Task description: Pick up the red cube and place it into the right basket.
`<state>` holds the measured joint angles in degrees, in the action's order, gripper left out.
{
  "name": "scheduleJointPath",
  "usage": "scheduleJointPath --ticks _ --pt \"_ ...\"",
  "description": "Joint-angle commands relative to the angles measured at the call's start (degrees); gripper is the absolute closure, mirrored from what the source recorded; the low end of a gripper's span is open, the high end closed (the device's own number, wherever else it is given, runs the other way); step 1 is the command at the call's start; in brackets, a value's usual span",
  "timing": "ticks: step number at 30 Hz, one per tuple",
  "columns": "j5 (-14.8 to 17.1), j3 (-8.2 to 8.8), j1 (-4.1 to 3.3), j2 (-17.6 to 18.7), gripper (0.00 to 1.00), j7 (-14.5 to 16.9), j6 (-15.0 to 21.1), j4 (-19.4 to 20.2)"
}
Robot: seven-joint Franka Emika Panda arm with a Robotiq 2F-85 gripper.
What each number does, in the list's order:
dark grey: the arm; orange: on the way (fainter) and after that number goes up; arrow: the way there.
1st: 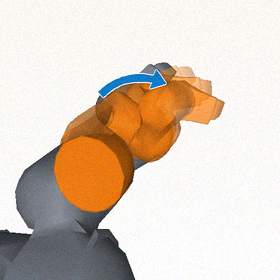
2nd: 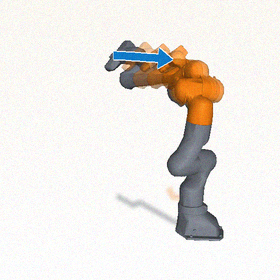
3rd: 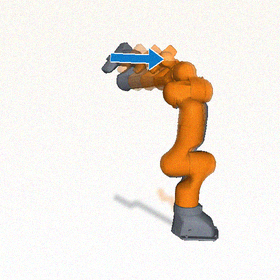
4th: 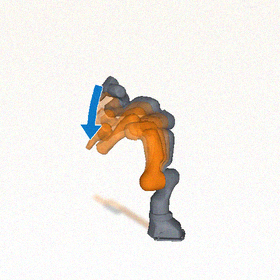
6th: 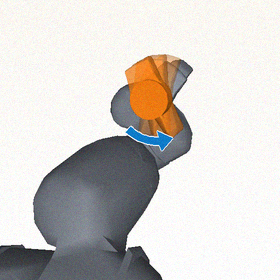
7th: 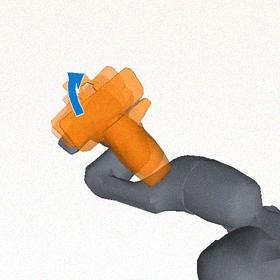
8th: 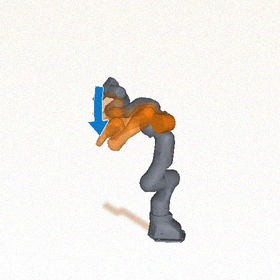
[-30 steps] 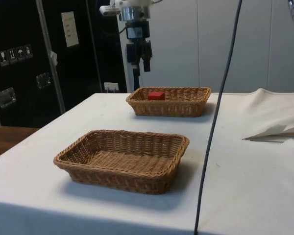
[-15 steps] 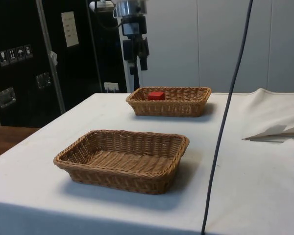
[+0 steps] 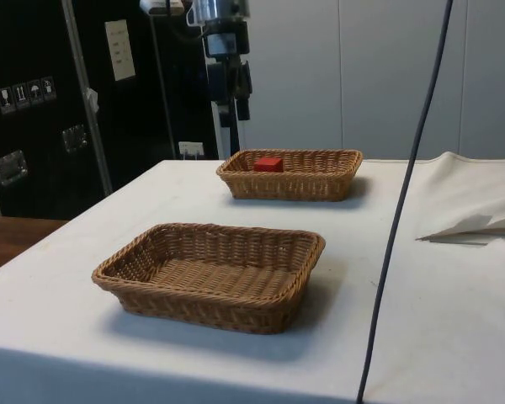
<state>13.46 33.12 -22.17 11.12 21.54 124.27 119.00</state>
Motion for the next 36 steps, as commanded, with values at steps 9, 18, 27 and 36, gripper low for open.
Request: scheduleJointPath --ticks 9,18,27,36 --pt "-2.98 -2.58 -0.40 -3.61 0.00 -3.38 1.20 3.09" --pt "-4.13 -3.72 -0.11 -7.10 0.00 -6.02 0.63 4.81" --pt "-4.53 -3.95 0.00 -9.91 0.00 -8.77 -0.57 5.67" --pt "-4.41 -4.53 0.06 -10.89 0.00 -9.74 -1.15 5.67"
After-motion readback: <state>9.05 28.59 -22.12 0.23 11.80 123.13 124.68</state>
